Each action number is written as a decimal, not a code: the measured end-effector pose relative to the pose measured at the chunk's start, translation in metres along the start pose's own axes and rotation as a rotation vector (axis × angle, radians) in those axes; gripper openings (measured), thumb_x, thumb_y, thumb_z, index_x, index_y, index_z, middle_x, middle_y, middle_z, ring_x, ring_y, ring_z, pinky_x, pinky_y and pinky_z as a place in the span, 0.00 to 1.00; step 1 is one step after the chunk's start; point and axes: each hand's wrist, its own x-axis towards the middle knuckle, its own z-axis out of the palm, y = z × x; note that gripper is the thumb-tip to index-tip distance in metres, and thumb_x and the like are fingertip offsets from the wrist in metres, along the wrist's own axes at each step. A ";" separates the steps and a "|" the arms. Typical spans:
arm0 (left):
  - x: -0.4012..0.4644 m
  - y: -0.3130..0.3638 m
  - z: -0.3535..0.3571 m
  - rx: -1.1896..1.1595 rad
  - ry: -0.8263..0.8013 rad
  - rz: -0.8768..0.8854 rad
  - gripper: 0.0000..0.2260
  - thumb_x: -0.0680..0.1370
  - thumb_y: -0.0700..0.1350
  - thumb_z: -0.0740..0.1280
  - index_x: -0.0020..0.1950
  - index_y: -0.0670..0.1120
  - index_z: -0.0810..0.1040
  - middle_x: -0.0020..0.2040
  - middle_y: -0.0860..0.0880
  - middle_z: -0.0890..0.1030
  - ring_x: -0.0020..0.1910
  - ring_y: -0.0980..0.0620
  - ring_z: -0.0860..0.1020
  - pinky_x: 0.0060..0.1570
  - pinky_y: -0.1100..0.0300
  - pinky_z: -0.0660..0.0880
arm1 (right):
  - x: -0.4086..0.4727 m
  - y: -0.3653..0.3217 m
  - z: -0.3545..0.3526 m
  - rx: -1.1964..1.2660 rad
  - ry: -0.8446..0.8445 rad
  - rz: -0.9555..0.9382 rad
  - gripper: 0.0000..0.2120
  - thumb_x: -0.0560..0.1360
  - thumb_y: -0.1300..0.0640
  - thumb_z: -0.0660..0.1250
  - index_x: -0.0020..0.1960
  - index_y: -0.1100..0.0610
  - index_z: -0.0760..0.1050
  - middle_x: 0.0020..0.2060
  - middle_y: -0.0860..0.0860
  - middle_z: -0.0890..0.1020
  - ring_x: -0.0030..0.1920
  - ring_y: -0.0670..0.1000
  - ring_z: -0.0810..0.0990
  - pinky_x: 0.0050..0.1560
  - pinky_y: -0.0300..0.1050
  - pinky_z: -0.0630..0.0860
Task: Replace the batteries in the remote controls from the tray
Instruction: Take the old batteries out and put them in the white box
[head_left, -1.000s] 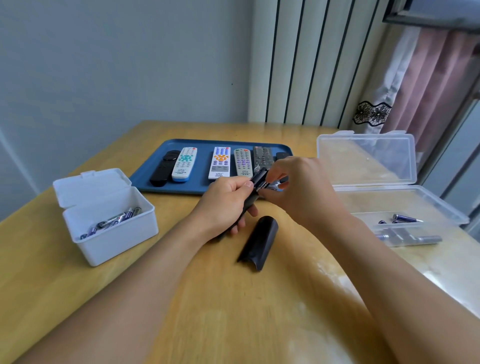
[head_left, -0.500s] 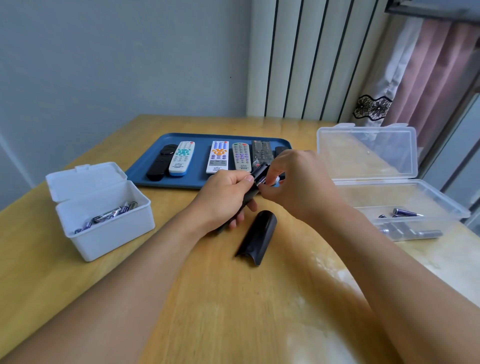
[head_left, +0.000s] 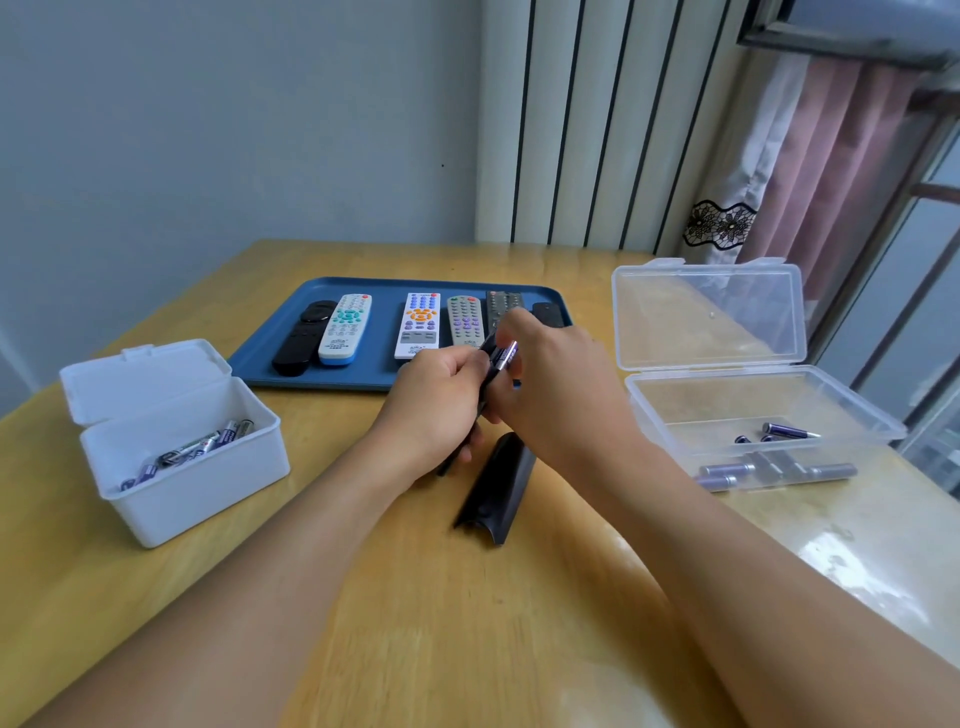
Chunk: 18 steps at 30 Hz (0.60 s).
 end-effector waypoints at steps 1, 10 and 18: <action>0.000 0.000 0.000 -0.021 0.000 -0.005 0.16 0.85 0.46 0.56 0.44 0.42 0.78 0.26 0.53 0.77 0.26 0.46 0.74 0.22 0.59 0.71 | 0.000 0.001 0.001 0.007 0.005 0.000 0.10 0.68 0.55 0.65 0.50 0.53 0.71 0.39 0.53 0.81 0.39 0.61 0.77 0.38 0.52 0.77; 0.002 0.001 0.000 -0.094 -0.003 -0.021 0.16 0.85 0.47 0.56 0.46 0.44 0.80 0.27 0.51 0.78 0.25 0.48 0.74 0.22 0.59 0.72 | 0.002 0.005 0.003 0.009 0.018 -0.010 0.07 0.69 0.54 0.64 0.46 0.54 0.75 0.38 0.53 0.82 0.38 0.59 0.78 0.38 0.53 0.78; 0.003 -0.001 0.000 -0.098 0.000 -0.025 0.16 0.85 0.47 0.56 0.45 0.43 0.79 0.25 0.53 0.76 0.25 0.48 0.75 0.22 0.59 0.71 | 0.003 0.006 0.009 0.021 0.010 -0.008 0.09 0.71 0.56 0.63 0.51 0.54 0.76 0.38 0.55 0.82 0.39 0.60 0.79 0.38 0.54 0.79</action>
